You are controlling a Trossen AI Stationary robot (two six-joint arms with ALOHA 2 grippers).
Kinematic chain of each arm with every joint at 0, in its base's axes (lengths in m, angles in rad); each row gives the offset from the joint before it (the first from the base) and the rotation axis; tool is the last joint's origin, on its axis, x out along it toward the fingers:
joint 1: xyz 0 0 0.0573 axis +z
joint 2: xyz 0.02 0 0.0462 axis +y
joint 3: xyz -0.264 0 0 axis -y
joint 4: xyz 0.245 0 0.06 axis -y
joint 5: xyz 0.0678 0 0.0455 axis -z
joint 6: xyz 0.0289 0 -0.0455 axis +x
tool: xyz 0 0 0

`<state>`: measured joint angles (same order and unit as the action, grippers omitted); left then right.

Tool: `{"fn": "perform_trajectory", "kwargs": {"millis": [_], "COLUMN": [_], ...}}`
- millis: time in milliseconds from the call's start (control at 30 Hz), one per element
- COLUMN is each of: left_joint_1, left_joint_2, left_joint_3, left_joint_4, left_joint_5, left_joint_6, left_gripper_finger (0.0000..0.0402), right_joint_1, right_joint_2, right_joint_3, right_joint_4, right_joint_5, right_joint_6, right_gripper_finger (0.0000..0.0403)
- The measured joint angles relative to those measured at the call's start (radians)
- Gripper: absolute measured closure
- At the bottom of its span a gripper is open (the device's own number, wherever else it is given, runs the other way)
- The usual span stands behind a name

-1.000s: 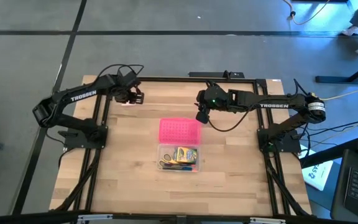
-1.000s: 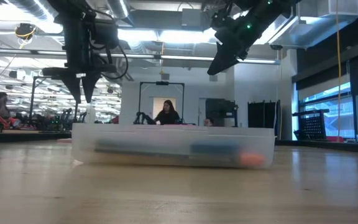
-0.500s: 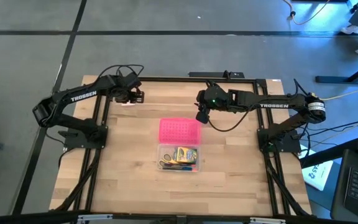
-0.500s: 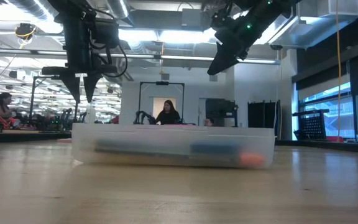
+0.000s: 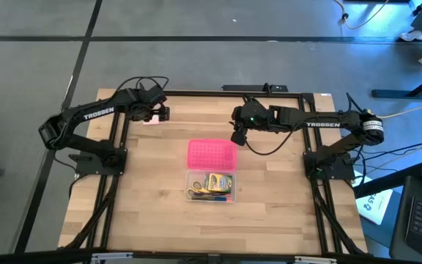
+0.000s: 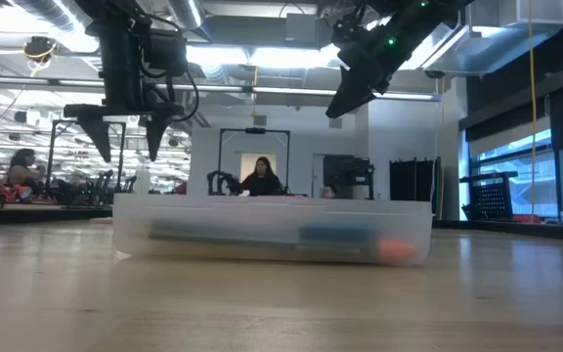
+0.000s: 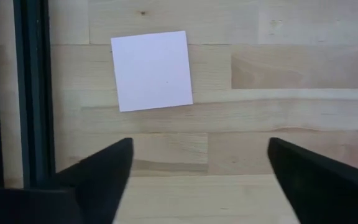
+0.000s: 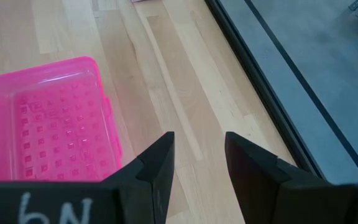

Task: Pack school essentials
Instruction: Put the pink sticky notes into the pink supply box

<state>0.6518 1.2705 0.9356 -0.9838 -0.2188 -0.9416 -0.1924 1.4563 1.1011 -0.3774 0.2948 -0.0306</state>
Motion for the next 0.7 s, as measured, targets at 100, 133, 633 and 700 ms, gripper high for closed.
{"fn": "perform_trajectory", "kwargs": {"millis": [100,133,633,700], "left_joint_1": [0.0,0.0,0.095,0.123], "left_joint_2": [0.0,0.0,0.168,0.198], "left_joint_3": [0.0,0.0,0.0,0.0], "left_joint_4": [0.0,0.001,0.017,0.041], "left_joint_5": [0.0,0.0,0.022,0.053], "left_joint_6": [0.0,0.0,0.022,0.069], "left_gripper_finger": [0.0007,0.0008,0.0003,0.0002], "right_joint_1": [0.0,0.0,0.0,0.0], "right_joint_2": [0.0,0.0,0.0,0.0], "right_joint_3": [0.0,0.0,0.0,0.0], "right_joint_4": [0.0,0.0,0.0,0.0], "right_joint_5": [0.0,0.0,0.0,0.0], "right_joint_6": [-0.001,0.0,-0.001,0.0], "right_gripper_finger": [0.0259,0.0259,0.0259,0.0259]}}
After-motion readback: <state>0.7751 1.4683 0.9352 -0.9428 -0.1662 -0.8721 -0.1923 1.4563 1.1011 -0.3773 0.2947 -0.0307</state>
